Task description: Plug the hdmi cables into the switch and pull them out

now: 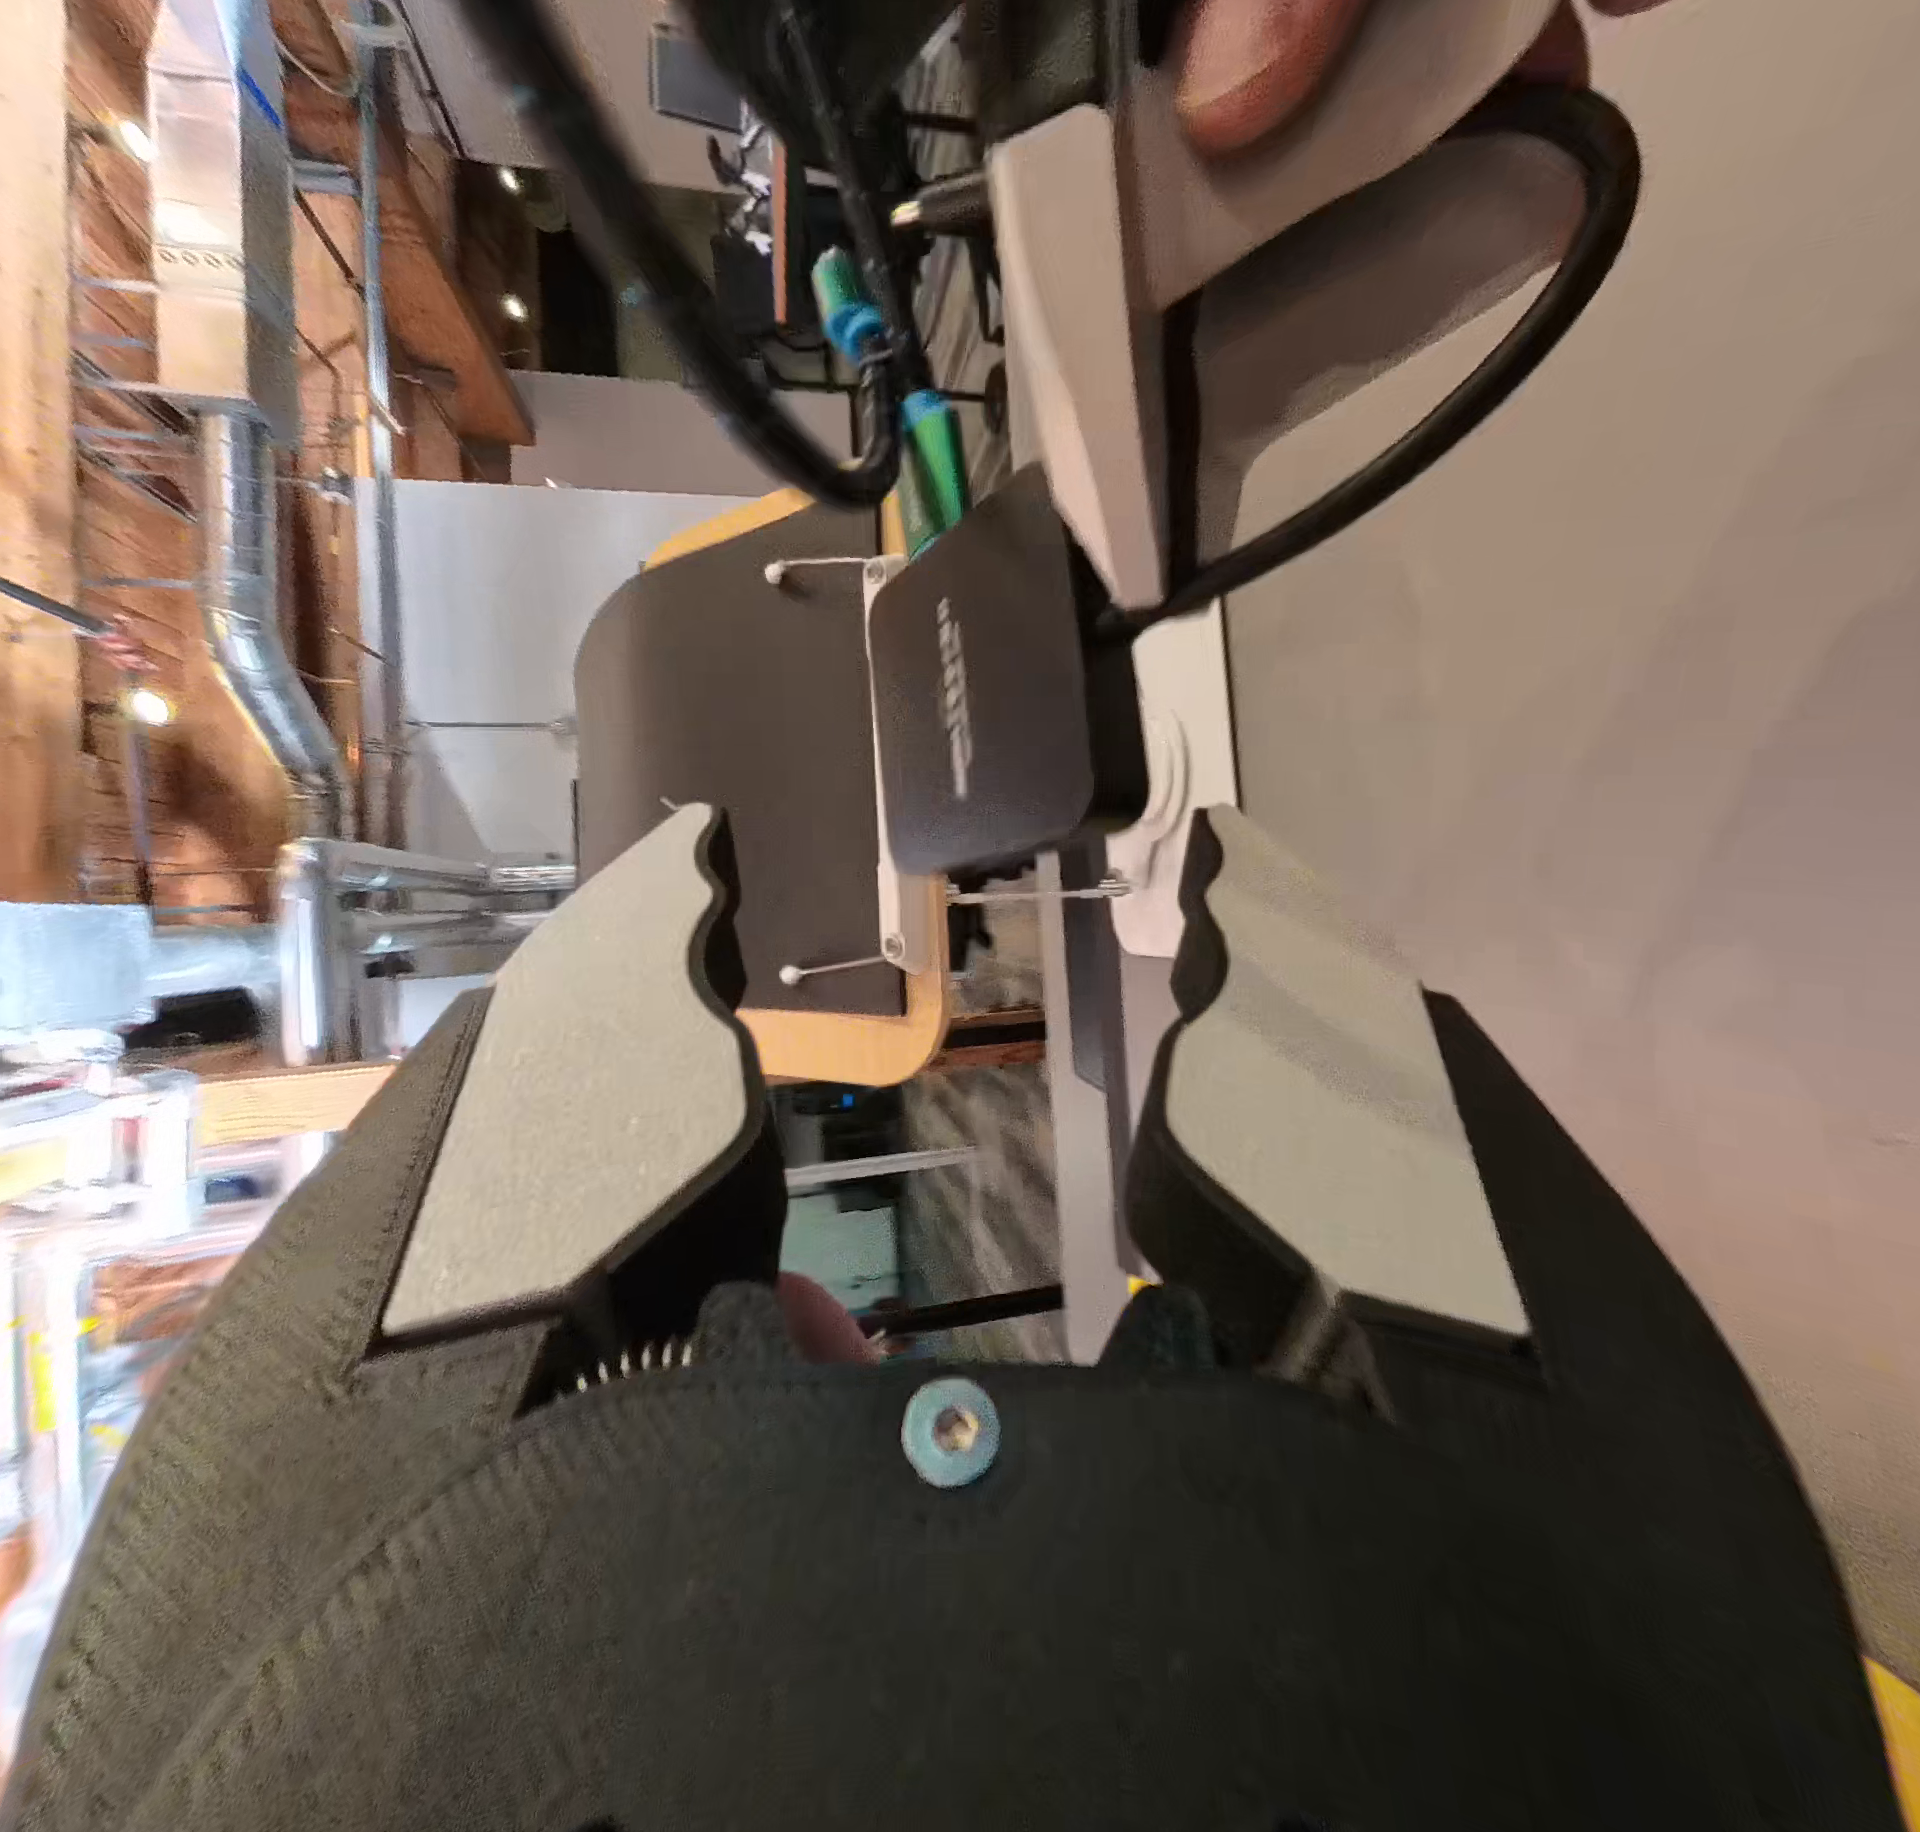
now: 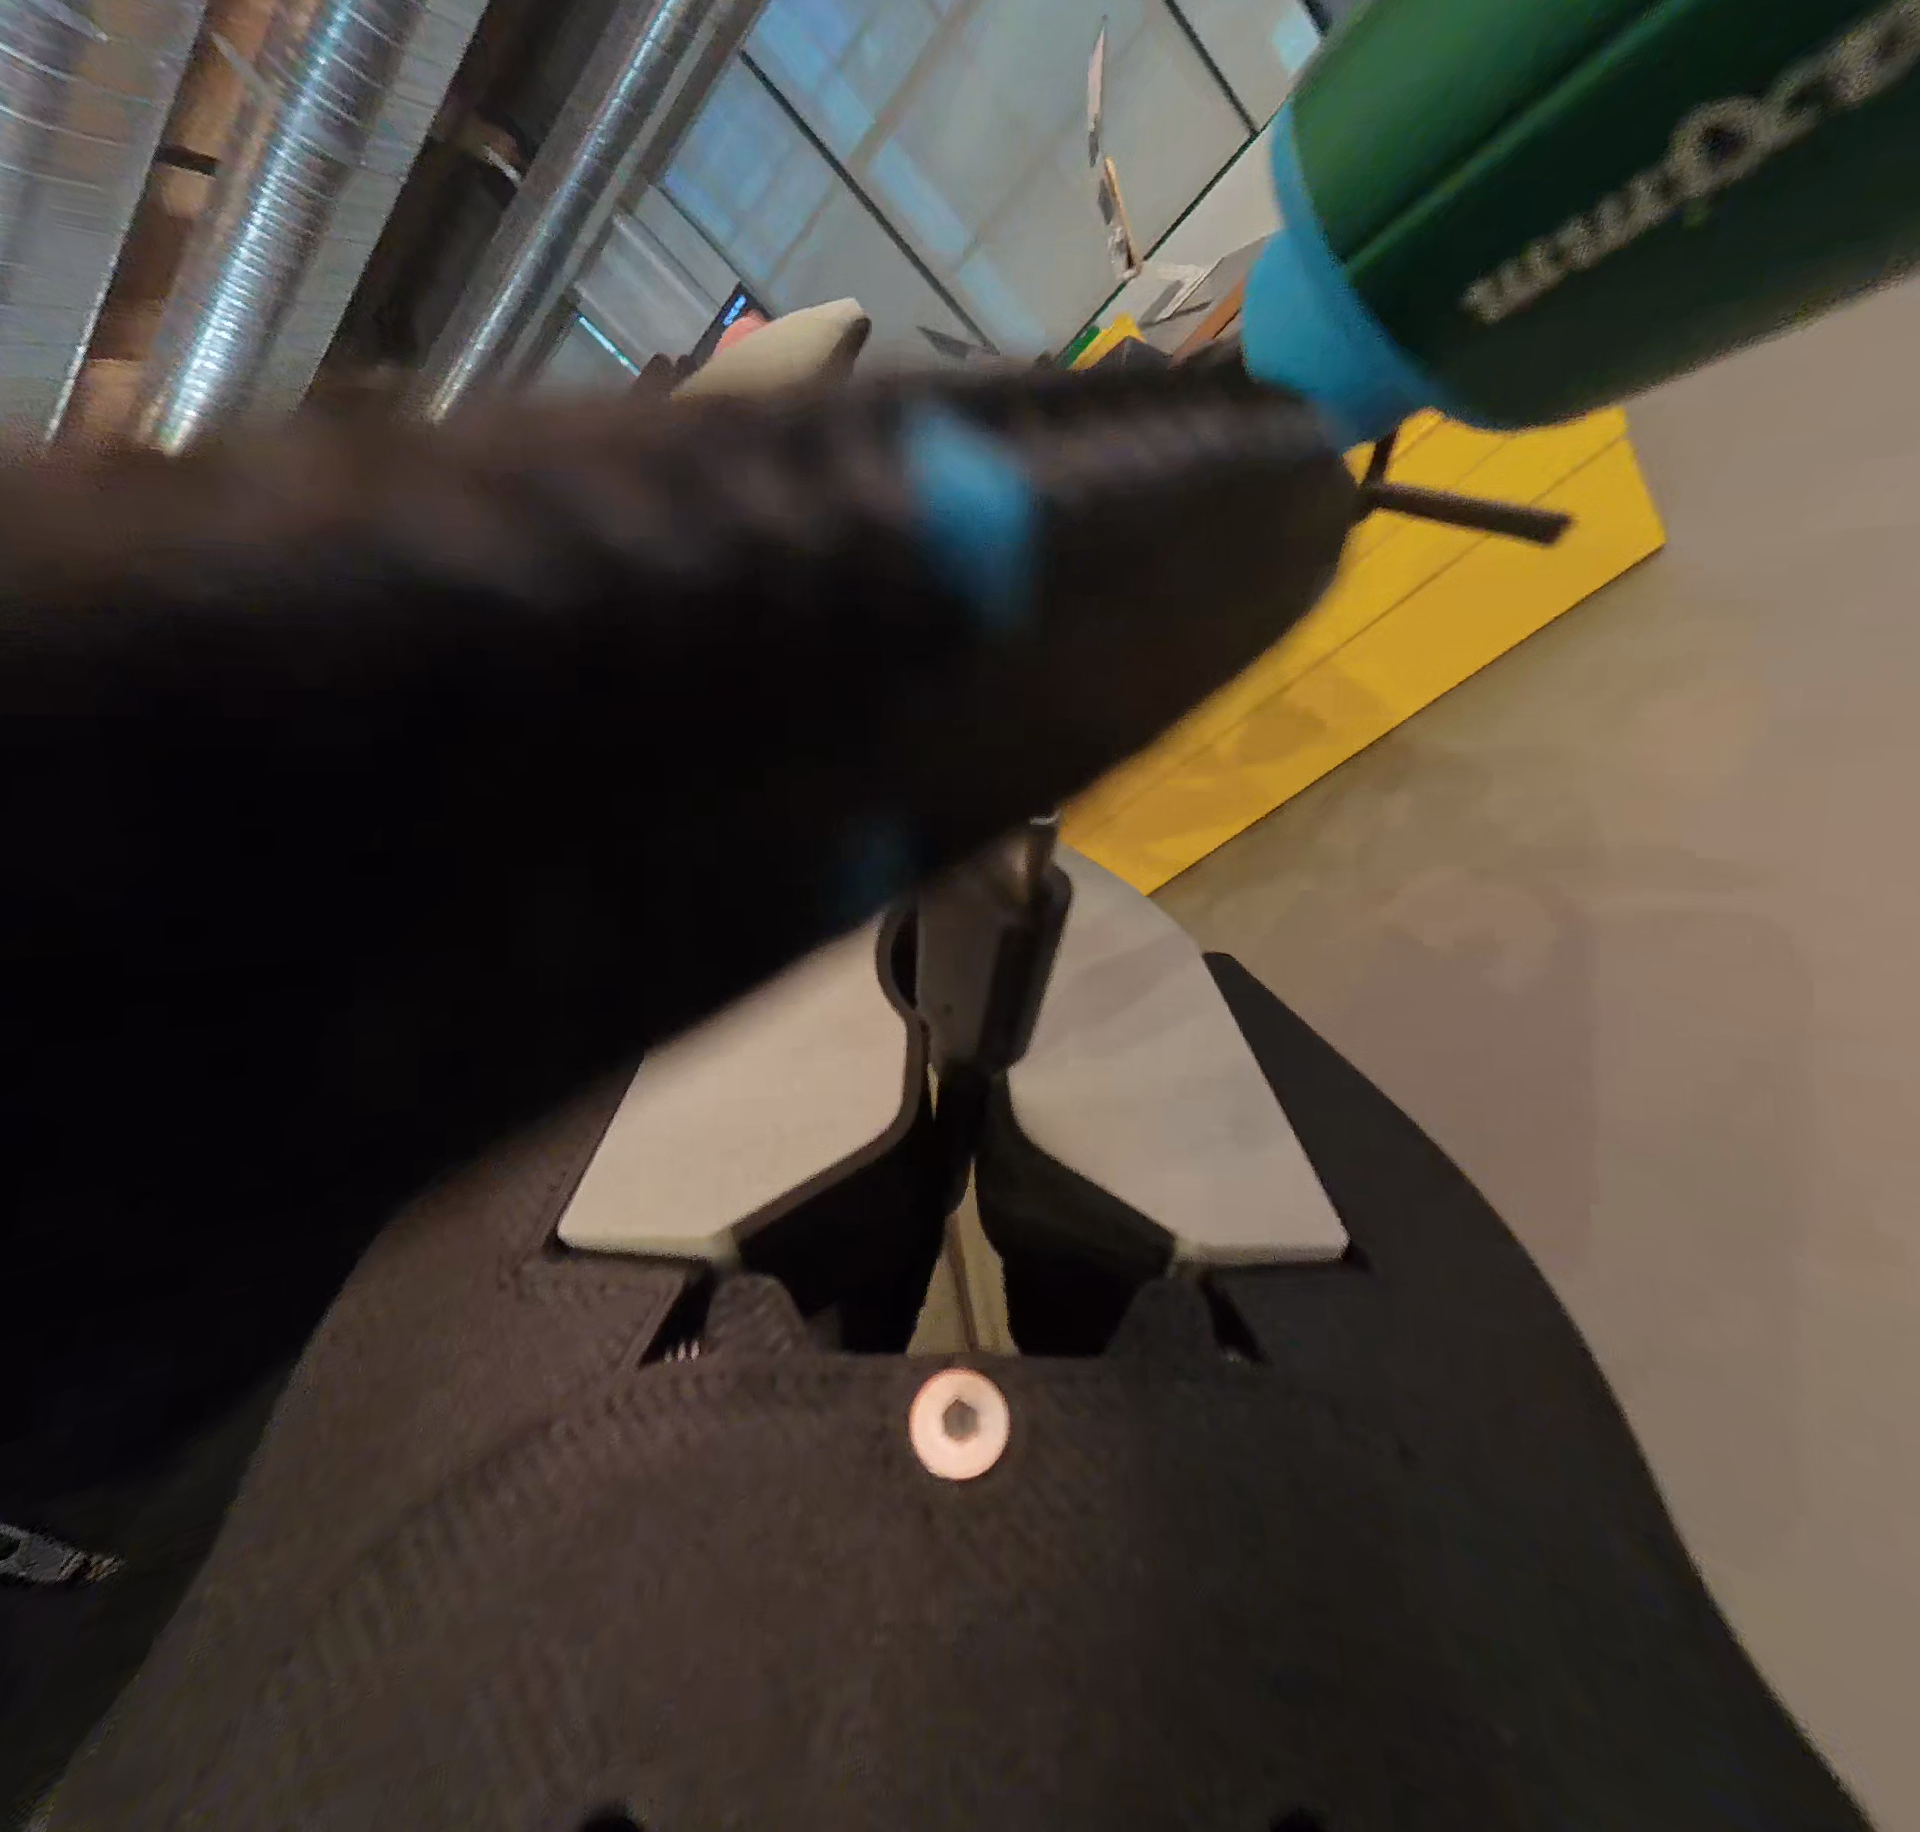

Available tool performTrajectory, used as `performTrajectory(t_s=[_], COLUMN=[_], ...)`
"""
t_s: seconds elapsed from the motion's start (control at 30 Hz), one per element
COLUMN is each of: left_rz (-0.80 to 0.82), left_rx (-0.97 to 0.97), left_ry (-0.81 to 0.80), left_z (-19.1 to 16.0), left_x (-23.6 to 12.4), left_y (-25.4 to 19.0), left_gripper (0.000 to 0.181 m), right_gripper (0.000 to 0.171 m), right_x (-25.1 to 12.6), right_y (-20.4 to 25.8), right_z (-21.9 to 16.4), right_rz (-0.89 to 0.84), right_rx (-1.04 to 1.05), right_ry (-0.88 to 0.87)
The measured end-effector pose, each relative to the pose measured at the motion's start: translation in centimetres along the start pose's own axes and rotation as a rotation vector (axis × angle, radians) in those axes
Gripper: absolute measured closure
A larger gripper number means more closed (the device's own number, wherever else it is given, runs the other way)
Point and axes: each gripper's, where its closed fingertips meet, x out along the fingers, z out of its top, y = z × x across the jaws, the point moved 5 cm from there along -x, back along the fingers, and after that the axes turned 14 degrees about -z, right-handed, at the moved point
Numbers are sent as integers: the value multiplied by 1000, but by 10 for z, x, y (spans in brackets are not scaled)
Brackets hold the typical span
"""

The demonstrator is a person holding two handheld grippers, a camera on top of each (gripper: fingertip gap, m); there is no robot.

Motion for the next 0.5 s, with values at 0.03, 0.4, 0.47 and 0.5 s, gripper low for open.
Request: performTrajectory(t_s=[0.03,0.4,0.47,0.5], left_rz=[10,188,177,181], left_rx=[30,113,63,25], left_ry=[9,8,1,-6], left_z=[3,2,-4,-8], left_x=[4,22,21,19], left_y=[-3,-23,-20,-17], left_gripper=[102,168,168,168], right_gripper=[171,153,140,136], right_x=[2,11,7,4], right_y=[2,14,13,11], right_z=[-2,-9,-3,0], right_rz=[16,154,160,147], right_rx=[5,73,60,40], right_ry=[15,70,38,14])
